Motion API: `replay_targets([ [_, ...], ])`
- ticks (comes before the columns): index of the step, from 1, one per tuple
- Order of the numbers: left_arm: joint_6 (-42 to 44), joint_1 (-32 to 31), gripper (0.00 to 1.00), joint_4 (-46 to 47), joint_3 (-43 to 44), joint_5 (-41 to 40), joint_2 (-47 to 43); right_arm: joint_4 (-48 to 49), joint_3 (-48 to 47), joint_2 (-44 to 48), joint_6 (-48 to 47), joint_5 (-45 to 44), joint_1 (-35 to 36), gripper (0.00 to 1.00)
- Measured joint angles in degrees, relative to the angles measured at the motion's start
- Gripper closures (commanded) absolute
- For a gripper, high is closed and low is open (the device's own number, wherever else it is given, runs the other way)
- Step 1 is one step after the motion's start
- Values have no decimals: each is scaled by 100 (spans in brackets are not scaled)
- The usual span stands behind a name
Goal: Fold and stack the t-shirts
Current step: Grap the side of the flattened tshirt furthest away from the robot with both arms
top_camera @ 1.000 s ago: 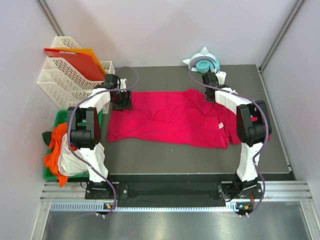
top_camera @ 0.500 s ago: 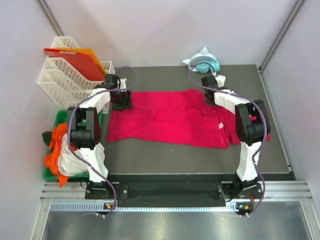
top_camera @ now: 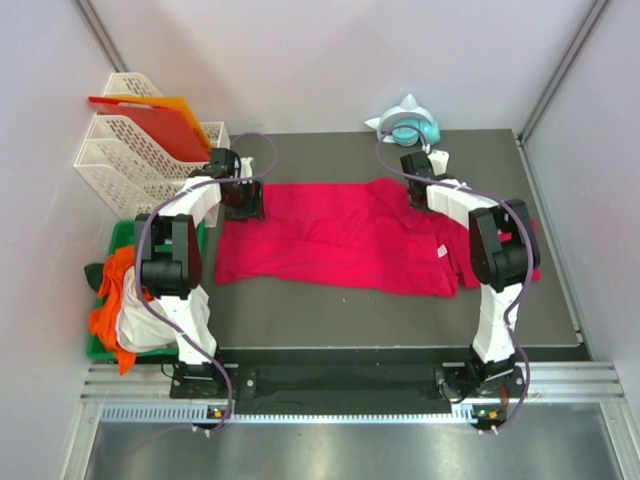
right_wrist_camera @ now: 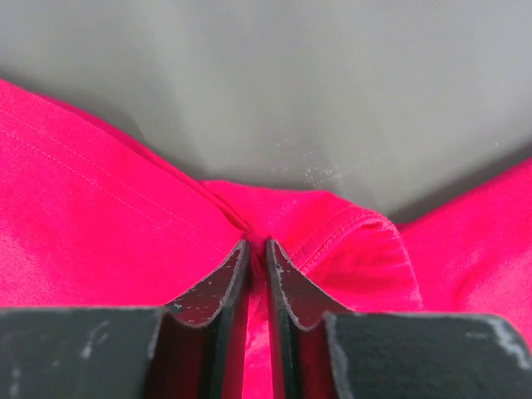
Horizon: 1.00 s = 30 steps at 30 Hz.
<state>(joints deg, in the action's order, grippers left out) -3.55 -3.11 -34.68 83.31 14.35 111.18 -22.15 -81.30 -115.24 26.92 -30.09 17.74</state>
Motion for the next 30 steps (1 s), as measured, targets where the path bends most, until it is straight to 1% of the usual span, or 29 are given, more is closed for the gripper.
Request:
replay_targets([
  [8, 0, 0, 37, 2, -28, 15, 0, 0, 0, 0, -15, -33, 13, 84],
  [11, 0, 0, 37, 4, -31, 17, 0, 0, 0, 0, -15, -50, 13, 80],
  [30, 0, 0, 37, 4, -33, 39, 0, -15, -11, 0, -37, -96, 52, 74],
])
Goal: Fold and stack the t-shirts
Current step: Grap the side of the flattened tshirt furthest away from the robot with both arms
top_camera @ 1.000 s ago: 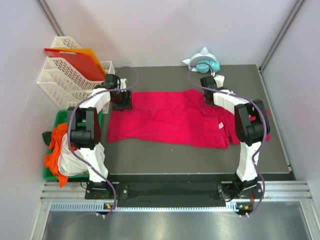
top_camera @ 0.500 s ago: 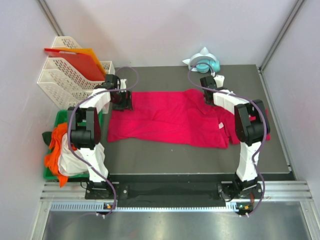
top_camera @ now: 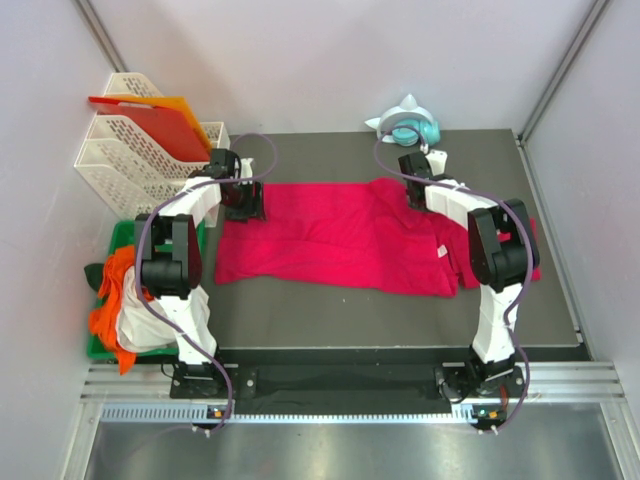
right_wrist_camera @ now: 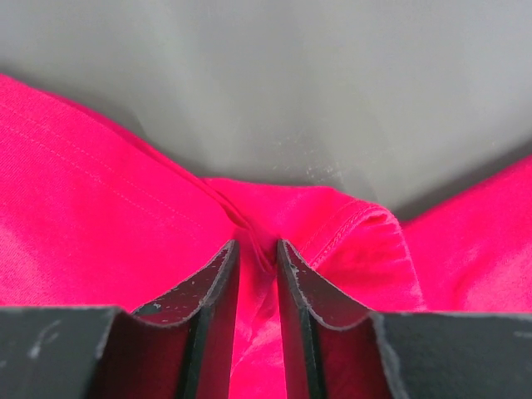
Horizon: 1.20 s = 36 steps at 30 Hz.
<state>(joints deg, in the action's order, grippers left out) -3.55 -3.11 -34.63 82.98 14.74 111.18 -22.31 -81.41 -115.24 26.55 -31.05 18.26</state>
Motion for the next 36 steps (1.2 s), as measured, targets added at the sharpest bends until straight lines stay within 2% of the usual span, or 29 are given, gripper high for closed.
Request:
replay_targets([
  [27, 0, 0, 37, 9, -7, 39, 0, 0, 0, 160, 0, -186, 50, 75],
  [30, 0, 0, 37, 11, -17, 39, 0, -2, 0, 160, 2, -184, 50, 80],
  [31, -2, 0, 37, 15, -17, 39, 0, 0, 0, 160, 0, -184, 50, 90],
  [32, 0, 0, 37, 20, -17, 39, 0, 0, 0, 160, 0, -184, 50, 94],
  [36, 0, 0, 37, 24, -20, 39, 0, 4, 0, 160, -22, -168, 50, 95],
])
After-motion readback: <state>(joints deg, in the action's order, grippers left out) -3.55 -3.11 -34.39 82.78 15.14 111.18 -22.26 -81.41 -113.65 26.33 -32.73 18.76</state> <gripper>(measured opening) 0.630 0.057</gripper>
